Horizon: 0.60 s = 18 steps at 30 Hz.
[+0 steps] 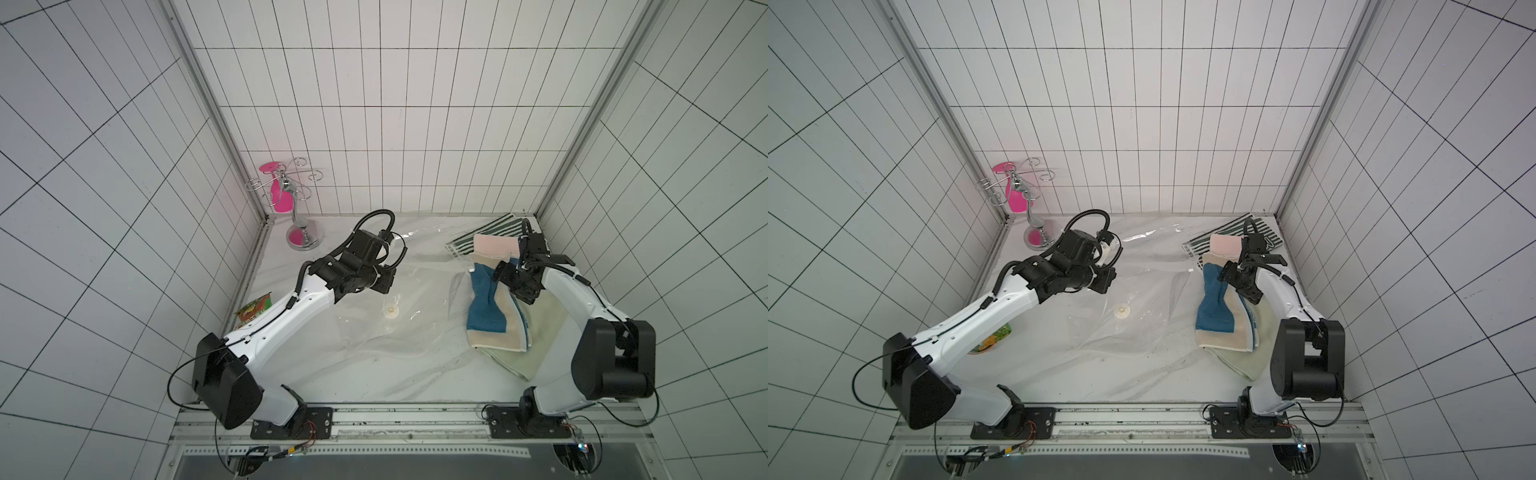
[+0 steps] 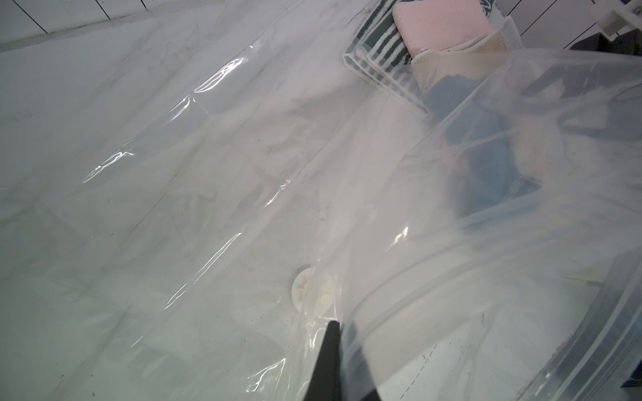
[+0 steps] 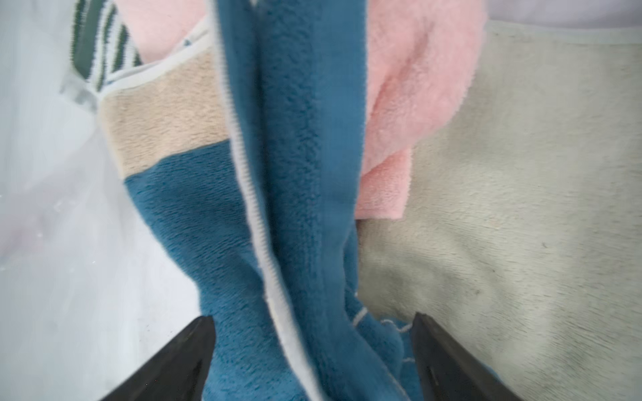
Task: Place the folded towel into the vacuum bag
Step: Pick up the towel from the center of the board.
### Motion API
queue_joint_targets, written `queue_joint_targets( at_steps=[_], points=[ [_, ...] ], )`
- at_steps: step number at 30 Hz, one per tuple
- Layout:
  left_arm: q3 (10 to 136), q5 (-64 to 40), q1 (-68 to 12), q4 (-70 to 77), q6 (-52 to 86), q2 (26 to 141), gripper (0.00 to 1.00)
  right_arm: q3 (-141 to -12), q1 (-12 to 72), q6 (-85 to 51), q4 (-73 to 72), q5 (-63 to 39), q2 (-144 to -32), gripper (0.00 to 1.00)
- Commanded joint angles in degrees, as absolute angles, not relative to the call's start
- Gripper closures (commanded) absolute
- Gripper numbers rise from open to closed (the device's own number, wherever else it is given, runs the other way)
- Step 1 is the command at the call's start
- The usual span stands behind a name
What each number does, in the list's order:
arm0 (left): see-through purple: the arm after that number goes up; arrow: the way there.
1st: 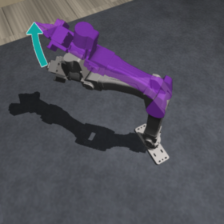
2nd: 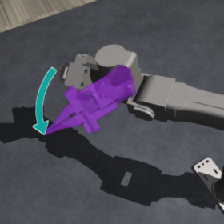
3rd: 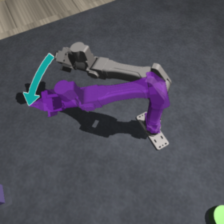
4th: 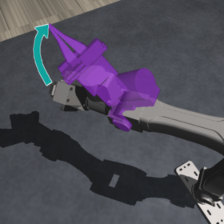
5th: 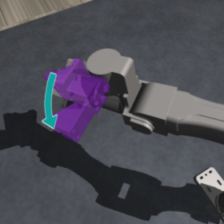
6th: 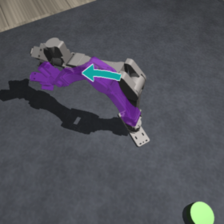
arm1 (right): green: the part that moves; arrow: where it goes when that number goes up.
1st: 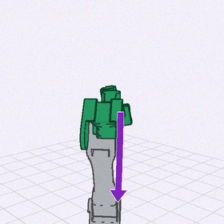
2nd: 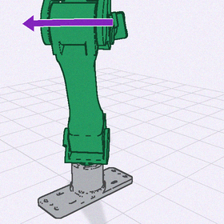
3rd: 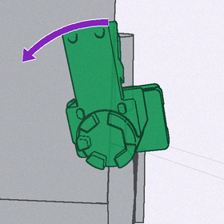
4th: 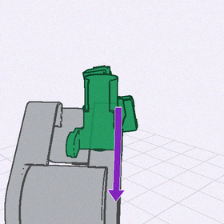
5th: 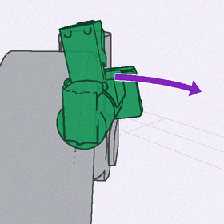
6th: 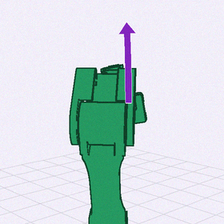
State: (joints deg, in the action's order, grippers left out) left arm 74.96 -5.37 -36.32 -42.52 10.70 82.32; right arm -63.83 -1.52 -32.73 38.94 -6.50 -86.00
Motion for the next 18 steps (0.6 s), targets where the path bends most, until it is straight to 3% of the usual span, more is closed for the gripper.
queue_joint_targets(
  at_steps=[1, 5, 11, 18],
  points=[
    [75.6, -4.2, -36.1, -40.6, 10.9, 82.0, 1.00, -61.8, -1.8, -32.8, 38.1, -11.7, -83.0, 0.12],
    [75.4, -3.7, -36.1, -40.6, 10.3, 81.6, 1.00, -62.6, -1.8, -32.2, 38.8, -11.1, -83.3, 0.10],
    [75.2, -3.9, -35.9, -40.4, 9.4, 81.3, 1.00, -64.4, -1.7, -29.9, 41.7, -5.2, -84.9, 0.01],
    [75.3, -5.6, -35.6, -40.9, 7.6, 81.3, 1.00, -64.6, -1.7, -29.6, 42.6, -1.9, -88.1, 0.01]
  ],
)
